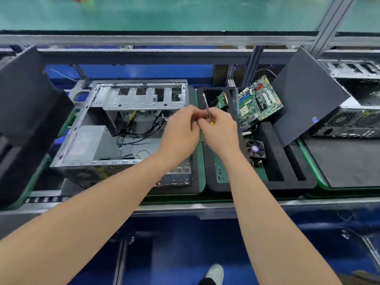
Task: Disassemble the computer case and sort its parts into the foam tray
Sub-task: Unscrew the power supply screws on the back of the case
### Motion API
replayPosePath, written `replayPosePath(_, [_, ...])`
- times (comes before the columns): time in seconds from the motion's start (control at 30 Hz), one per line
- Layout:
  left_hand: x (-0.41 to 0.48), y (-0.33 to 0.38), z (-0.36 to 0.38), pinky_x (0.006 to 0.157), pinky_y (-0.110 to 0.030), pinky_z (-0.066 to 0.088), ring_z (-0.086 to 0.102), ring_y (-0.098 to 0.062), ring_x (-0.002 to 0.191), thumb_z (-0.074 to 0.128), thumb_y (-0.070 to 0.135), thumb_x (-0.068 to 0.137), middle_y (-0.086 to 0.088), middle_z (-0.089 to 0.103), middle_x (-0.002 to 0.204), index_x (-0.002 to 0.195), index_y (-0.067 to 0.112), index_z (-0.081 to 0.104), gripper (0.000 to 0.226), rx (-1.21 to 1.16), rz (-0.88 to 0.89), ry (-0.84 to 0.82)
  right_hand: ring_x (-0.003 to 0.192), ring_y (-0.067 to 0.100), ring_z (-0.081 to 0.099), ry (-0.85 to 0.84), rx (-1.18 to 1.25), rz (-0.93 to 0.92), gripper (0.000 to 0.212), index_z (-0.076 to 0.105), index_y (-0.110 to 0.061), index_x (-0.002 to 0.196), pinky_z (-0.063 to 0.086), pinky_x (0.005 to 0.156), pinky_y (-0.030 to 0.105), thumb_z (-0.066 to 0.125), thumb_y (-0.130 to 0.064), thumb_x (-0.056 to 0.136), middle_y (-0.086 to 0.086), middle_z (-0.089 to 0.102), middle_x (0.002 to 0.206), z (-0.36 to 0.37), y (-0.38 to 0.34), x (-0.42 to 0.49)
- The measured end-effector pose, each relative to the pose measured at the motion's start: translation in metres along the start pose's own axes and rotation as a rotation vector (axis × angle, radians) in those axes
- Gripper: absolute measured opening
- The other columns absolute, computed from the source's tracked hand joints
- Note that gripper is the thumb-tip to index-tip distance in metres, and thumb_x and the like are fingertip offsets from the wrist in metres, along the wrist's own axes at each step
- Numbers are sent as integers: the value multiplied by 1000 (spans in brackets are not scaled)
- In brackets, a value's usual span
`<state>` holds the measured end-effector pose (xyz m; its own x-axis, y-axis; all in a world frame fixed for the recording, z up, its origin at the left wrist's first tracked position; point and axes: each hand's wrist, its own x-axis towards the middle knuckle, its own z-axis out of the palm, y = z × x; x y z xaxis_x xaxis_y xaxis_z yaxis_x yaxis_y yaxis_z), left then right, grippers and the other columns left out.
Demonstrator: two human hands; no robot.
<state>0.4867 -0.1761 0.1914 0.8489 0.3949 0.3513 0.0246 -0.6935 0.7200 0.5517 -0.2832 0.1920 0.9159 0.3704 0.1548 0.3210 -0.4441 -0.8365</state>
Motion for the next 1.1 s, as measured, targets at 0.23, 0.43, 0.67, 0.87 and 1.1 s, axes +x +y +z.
replayPosePath(0.23, [-16, -95, -145, 85, -39, 54, 67, -20, 92, 58, 22, 88, 5, 73, 95, 104, 25, 69, 19, 343, -68, -36, 70, 20, 65, -260, -76, -75, 11, 74, -23, 101, 63, 73, 45, 67, -21, 93, -6, 67, 80, 83, -88, -44])
replayPosePath(0.43, [-29, -185, -215, 108, -53, 30, 53, -27, 127, 50, 69, 89, -1, 54, 142, 143, 30, 47, 67, 702, -179, -318, 72, 13, 68, -416, -243, -63, 15, 78, -21, 102, 56, 64, 30, 74, -34, 95, 1, 77, 97, 154, -112, -78])
replayPosePath(0.67, [-52, -206, -214, 114, -56, 33, 28, -18, 146, 39, 65, 91, 0, 33, 154, 153, 23, 38, 75, 447, -128, -320, 80, 12, 67, -382, -448, -11, 28, 78, -26, 102, 49, 65, 30, 81, -50, 88, -4, 75, 94, 182, -111, -83])
replayPosePath(0.87, [-45, -209, -213, 112, -53, 36, 27, -24, 144, 53, 60, 91, -4, 36, 147, 148, 24, 41, 69, 427, -124, -290, 95, 14, 64, -392, -483, -65, 35, 76, -25, 110, 40, 64, 23, 78, -54, 90, -6, 75, 107, 178, -108, -84])
replayPosePath(1.1, [-52, -211, -205, 104, -52, 41, 25, -21, 141, 50, 64, 81, 0, 37, 136, 140, 27, 43, 70, 444, -141, -242, 98, 15, 65, -410, -467, -46, 31, 76, -28, 106, 42, 76, 28, 78, -54, 89, -7, 74, 105, 173, -104, -89])
